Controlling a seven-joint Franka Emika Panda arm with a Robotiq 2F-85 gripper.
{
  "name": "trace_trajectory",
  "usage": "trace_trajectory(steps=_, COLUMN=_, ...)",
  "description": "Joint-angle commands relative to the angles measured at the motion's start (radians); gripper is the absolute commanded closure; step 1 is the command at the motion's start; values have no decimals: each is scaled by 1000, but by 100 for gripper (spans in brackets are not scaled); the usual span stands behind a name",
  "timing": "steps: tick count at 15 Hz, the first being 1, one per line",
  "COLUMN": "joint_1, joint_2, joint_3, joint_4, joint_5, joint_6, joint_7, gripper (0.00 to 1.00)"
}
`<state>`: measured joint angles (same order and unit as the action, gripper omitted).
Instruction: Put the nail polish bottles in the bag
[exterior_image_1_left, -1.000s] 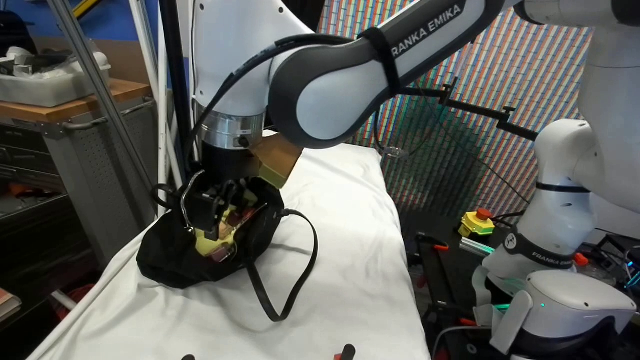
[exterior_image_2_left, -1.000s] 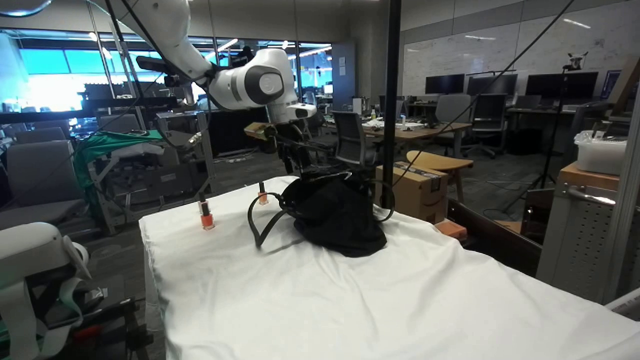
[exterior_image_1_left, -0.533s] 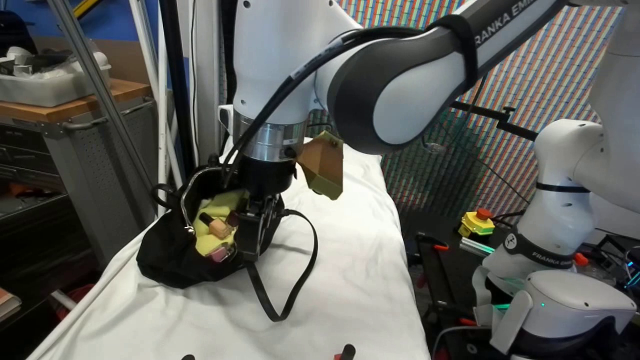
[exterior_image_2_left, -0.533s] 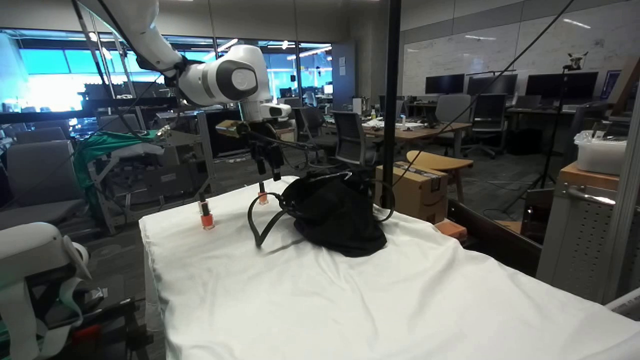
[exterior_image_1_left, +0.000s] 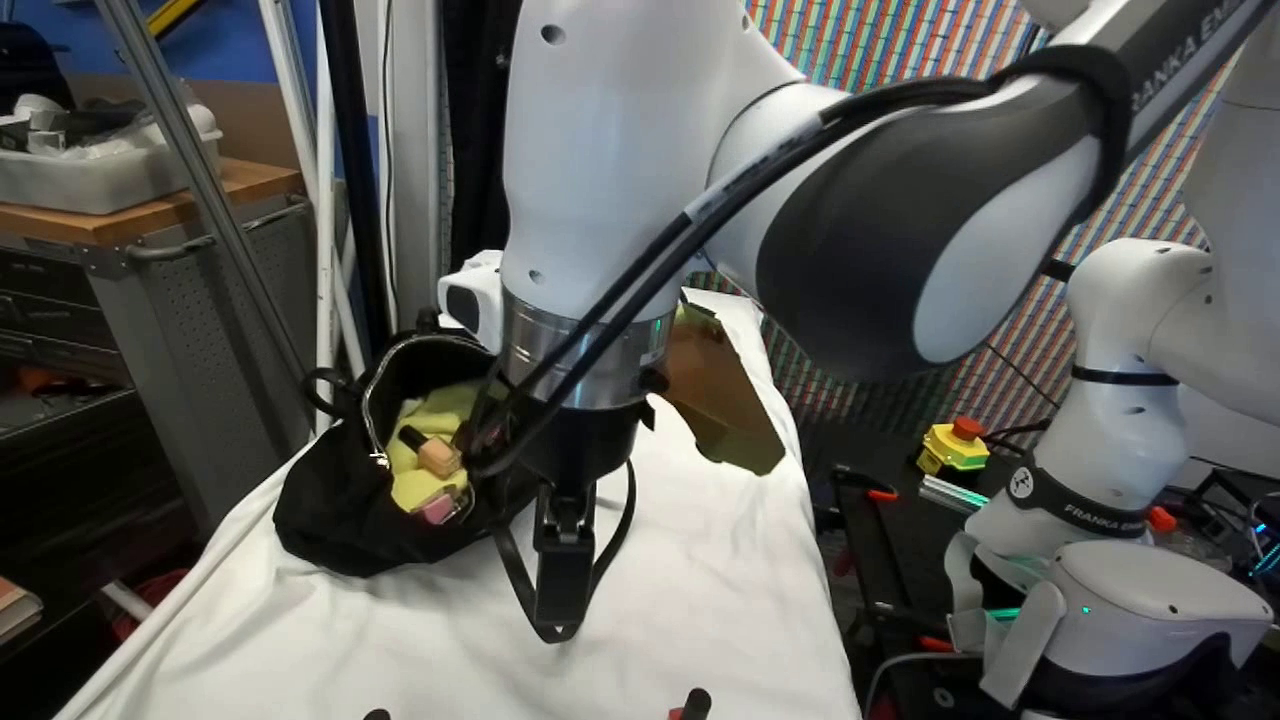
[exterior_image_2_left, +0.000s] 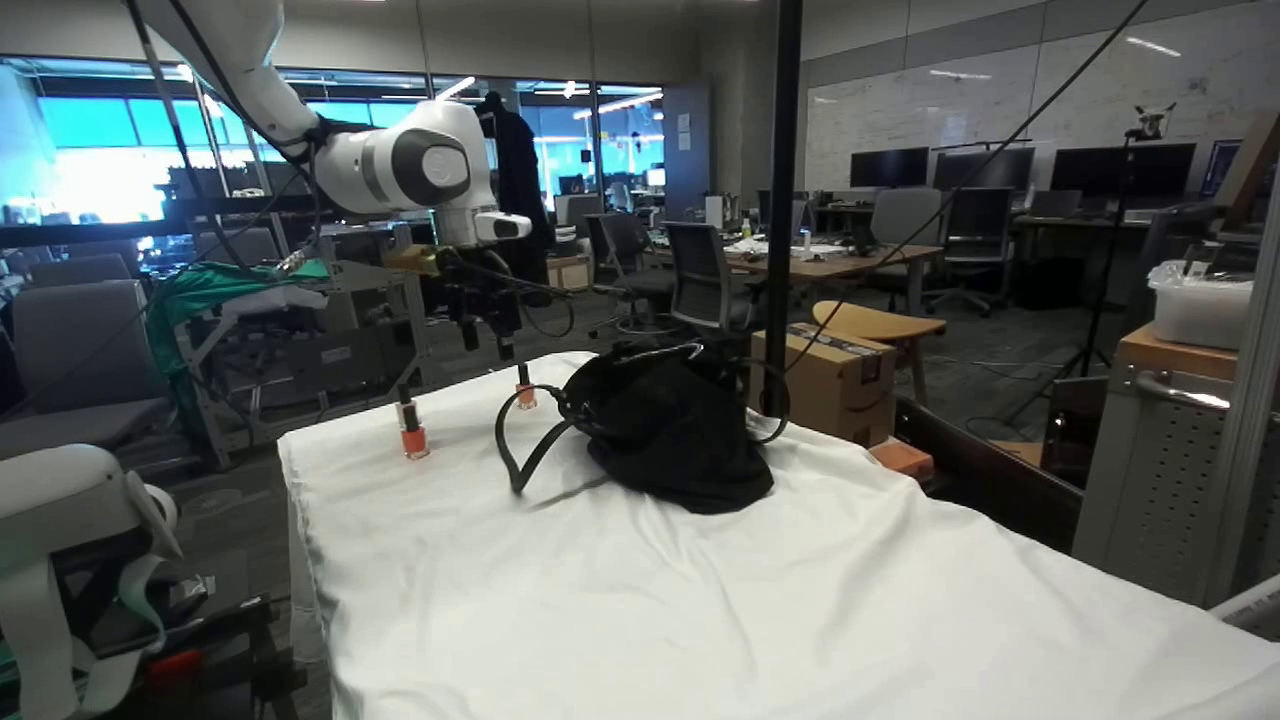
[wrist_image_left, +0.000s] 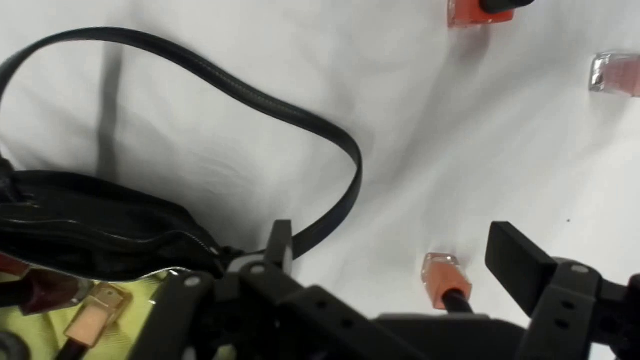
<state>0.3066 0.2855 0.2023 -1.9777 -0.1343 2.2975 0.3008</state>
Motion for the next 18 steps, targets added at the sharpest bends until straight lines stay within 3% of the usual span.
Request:
trace_trajectory(steps=1, joint_1=28, joint_2=44, joint_3=25, joint_4=55, joint_5=13, joint_6=-10, joint_7=-43, gripper=0)
trace_trajectory(steps=6, joint_1=63, joint_2=155, joint_3=52, joint_4=169, joint_5=33, joint_6=-12, joint_7=-85, gripper=0)
trace_trajectory(steps=18, joint_1=111, joint_2=379, joint_3=30, joint_4=414, joint_5=20, joint_6=-21, joint_7=-133, gripper=0)
